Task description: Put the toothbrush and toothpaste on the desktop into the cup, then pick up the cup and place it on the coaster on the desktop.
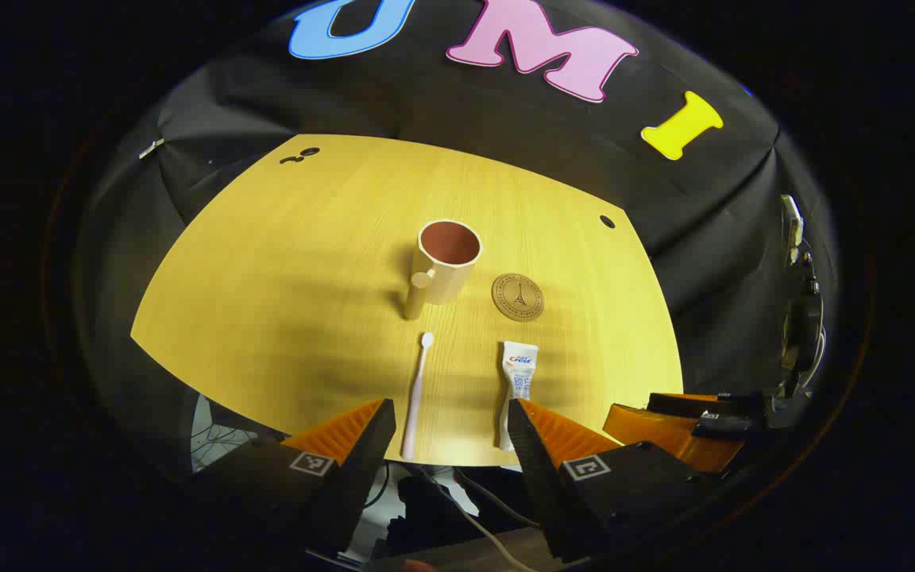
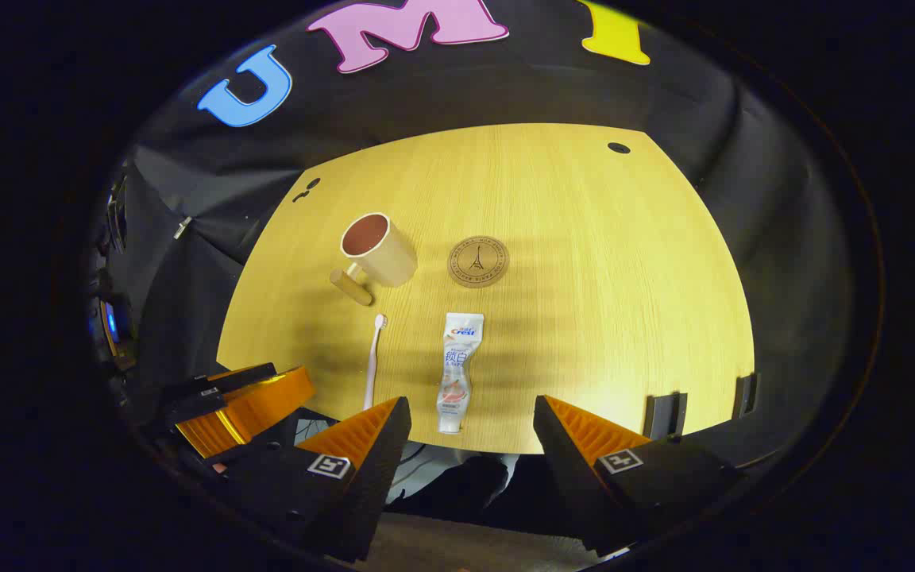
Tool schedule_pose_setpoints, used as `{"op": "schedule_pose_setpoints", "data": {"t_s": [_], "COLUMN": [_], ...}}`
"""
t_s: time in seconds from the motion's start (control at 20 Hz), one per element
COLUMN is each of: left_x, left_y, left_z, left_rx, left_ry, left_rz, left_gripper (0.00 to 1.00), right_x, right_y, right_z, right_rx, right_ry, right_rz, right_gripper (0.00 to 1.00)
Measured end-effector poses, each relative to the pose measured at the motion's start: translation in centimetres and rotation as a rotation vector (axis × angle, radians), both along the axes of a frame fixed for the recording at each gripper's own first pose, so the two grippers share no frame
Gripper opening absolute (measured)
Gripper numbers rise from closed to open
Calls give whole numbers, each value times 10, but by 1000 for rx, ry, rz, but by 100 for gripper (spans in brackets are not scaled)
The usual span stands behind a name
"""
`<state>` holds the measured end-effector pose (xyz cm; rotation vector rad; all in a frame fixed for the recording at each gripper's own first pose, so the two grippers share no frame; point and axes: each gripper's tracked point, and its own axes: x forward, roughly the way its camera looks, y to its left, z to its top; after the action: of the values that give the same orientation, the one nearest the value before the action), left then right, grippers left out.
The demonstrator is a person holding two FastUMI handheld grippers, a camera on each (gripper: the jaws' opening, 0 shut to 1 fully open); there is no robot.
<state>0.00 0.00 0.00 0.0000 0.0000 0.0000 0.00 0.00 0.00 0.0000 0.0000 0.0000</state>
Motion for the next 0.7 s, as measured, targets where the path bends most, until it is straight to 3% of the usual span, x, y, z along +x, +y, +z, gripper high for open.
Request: {"op": "schedule_pose_setpoints", "data": {"t_s": [0.7], "left_x": [-15], "left_y": [40], "left_z": [4], "left_rx": [22], "left_ry": [-92], "left_rz": [-2], "left_gripper": [89], "right_x": [4], "right_y": [21], "right_z": [-3], "right_rx": [53], "right_ry": [-64], "right_rz": [-3], "right_gripper": [96]}}
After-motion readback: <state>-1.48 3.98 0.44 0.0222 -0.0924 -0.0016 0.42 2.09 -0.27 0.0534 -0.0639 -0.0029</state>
